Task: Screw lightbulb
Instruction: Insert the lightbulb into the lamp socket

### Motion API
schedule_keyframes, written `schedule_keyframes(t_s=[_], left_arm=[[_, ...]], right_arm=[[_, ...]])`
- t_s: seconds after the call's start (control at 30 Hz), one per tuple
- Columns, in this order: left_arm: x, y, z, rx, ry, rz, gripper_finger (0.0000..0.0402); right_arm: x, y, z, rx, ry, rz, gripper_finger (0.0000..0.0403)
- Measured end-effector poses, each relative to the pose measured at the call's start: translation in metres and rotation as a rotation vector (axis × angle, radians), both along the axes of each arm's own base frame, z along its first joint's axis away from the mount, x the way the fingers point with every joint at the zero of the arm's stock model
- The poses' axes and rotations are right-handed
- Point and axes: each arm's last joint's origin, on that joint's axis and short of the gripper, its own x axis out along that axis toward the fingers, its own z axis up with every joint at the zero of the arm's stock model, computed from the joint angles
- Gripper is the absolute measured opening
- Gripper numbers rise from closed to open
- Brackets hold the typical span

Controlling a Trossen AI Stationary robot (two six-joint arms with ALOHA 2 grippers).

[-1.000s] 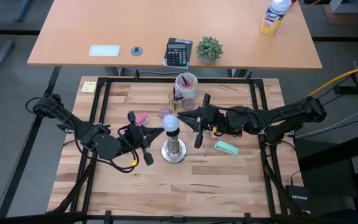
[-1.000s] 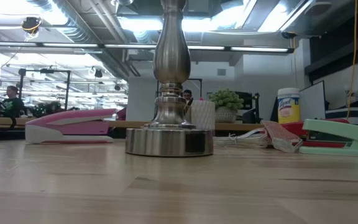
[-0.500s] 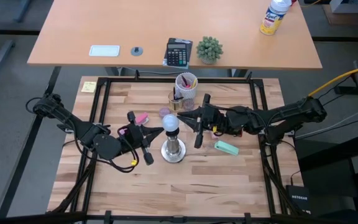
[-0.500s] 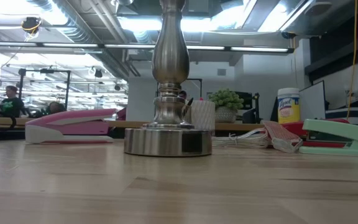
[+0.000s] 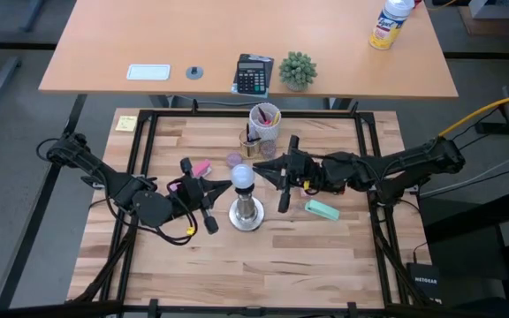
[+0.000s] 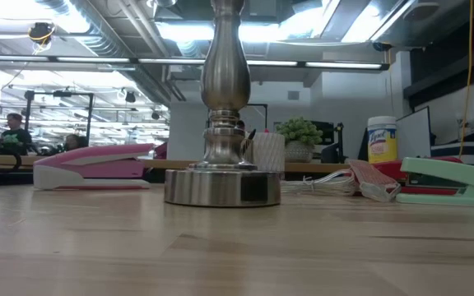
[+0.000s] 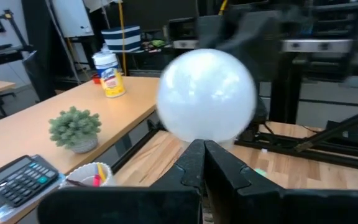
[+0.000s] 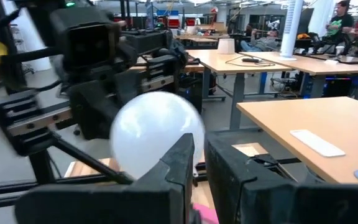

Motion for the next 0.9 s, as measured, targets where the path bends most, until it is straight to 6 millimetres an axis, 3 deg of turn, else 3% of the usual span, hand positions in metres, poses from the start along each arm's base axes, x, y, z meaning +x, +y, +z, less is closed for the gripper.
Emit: schedule_keyframes(t_s=[0.3, 0.9], left_arm=[[-0.001, 0.002, 0.001, 0.004, -0.011, 0.048, 0.0001], [-0.001, 0.001, 0.001, 0.022, 0.003, 0.043, 0.0001]], right_arm=[[-0.004, 0.017, -0.002, -0.009, 0.015, 0.057, 0.0048], [-0.005, 0.015, -0.002, -0.008, 0.013, 0.02, 0.0048]])
